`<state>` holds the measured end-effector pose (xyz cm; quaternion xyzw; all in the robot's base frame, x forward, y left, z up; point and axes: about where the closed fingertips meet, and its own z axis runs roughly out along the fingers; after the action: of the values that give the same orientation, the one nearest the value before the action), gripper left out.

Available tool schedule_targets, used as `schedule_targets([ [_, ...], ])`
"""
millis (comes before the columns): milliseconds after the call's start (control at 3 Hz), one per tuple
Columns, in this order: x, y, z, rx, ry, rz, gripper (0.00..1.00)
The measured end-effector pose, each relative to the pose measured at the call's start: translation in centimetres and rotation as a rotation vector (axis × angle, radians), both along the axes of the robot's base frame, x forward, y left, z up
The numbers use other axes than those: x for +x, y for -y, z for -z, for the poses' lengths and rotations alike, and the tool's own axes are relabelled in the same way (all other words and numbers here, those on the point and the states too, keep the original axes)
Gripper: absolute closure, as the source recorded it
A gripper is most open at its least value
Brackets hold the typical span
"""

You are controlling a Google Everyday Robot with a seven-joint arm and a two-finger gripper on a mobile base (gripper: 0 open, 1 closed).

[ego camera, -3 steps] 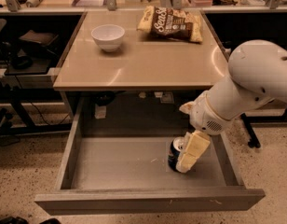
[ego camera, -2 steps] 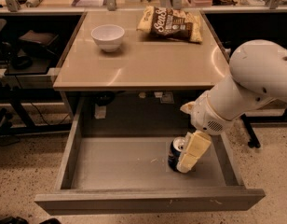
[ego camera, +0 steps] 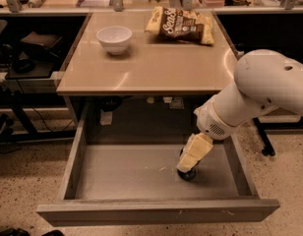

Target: Pick pepsi can from top drawer and place on counter

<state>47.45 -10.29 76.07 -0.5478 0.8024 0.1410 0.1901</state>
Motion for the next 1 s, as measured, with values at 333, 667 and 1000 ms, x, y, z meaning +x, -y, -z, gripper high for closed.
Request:
schedule_targets([
  [333,-0.1,0.0,0.0,-0.001,-0.002,-0.002,0.00],
  [667,-0.2,-1.5,2.2,0.020,-0.047,-0.025,0.00],
  [1000,1.2,-3.4,5.8,0.068,-0.105,-0.002,0.00],
])
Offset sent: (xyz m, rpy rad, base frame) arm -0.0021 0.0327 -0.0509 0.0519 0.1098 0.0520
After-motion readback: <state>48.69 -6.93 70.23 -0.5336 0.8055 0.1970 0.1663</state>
